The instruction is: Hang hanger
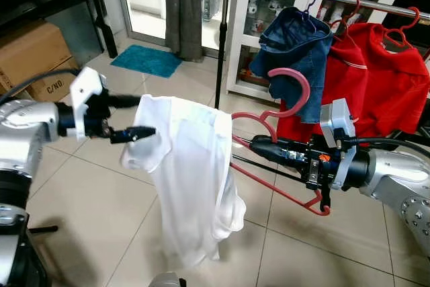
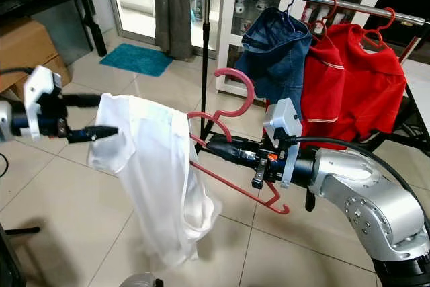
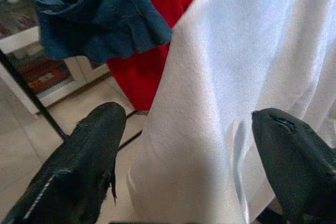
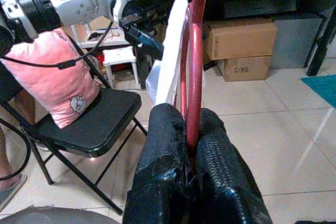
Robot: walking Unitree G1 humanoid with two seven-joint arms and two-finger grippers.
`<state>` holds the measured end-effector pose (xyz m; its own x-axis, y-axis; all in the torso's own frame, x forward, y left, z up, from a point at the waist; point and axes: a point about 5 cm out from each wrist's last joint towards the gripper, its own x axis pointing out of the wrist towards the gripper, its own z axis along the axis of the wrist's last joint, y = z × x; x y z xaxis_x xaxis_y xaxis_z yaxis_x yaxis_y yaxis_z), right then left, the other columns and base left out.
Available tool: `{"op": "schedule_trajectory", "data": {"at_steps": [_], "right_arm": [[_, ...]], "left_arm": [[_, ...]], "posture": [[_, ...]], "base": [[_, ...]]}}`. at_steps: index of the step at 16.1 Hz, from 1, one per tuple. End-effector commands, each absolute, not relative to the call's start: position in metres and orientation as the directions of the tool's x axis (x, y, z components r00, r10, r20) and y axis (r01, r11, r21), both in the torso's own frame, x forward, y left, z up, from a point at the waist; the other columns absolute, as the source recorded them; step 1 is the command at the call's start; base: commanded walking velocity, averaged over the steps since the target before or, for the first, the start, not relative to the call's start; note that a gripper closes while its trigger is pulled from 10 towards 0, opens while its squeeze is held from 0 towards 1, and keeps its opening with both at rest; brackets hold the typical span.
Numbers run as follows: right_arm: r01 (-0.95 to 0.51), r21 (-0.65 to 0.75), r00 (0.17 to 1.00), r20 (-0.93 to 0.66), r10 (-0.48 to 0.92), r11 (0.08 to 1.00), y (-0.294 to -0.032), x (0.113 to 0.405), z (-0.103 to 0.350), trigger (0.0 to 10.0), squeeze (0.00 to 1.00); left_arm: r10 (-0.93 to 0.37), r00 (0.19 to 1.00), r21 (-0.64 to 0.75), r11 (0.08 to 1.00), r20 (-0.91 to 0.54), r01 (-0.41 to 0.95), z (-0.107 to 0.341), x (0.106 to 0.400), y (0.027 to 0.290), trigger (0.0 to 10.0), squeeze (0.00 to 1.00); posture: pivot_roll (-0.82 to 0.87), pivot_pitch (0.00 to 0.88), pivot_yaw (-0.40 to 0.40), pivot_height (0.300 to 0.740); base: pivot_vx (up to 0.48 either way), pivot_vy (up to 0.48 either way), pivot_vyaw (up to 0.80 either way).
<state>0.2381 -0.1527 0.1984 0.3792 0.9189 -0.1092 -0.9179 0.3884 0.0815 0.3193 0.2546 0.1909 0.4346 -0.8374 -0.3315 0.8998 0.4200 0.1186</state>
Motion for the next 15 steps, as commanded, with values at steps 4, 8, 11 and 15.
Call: {"op": "schedule_trajectory", "data": {"at_steps": [4,8,11,15], "right_arm": [[-0.924,0.054,0.373,-0.082,0.924,0.378,-0.1551,0.2351,0.2072,10.0,0.0],[-0.925,0.054,0.37,-0.091,0.924,0.376,-0.1571,0.2357,0.206,10.0,0.0],[-0.925,0.058,0.37,-0.093,0.924,0.376,-0.1572,0.2343,0.2049,10.0,0.0],[-0.926,0.062,0.366,-0.092,0.926,0.373,-0.1574,0.2333,0.2045,10.0,0.0]], "left_arm": [[-0.861,0.381,0.127,0.359,-0.337,0.925,0.1924,0.3197,0.2528,0.0,0.0],[-0.858,0.385,0.14,0.359,-0.341,0.923,0.1969,0.3213,0.2585,0.0,0.0],[-0.861,0.381,0.132,0.358,-0.335,0.924,0.1953,0.3201,0.2599,0.0,0.0],[-0.861,0.392,0.133,0.368,-0.324,0.92,0.1922,0.3199,0.2606,0.0,0.0]], "posture": [[0.02,0.0,-0.009,0.723],[0.02,0.0,-0.009,0.723],[0.01,0.0,-0.009,0.723],[0.01,0.0,-0.014,0.723]], "base": [[0.0,0.0,0.0],[0.0,0.0,0.0],[0.0,0.0,0.0],[0.0,0.0,0.0]]}}
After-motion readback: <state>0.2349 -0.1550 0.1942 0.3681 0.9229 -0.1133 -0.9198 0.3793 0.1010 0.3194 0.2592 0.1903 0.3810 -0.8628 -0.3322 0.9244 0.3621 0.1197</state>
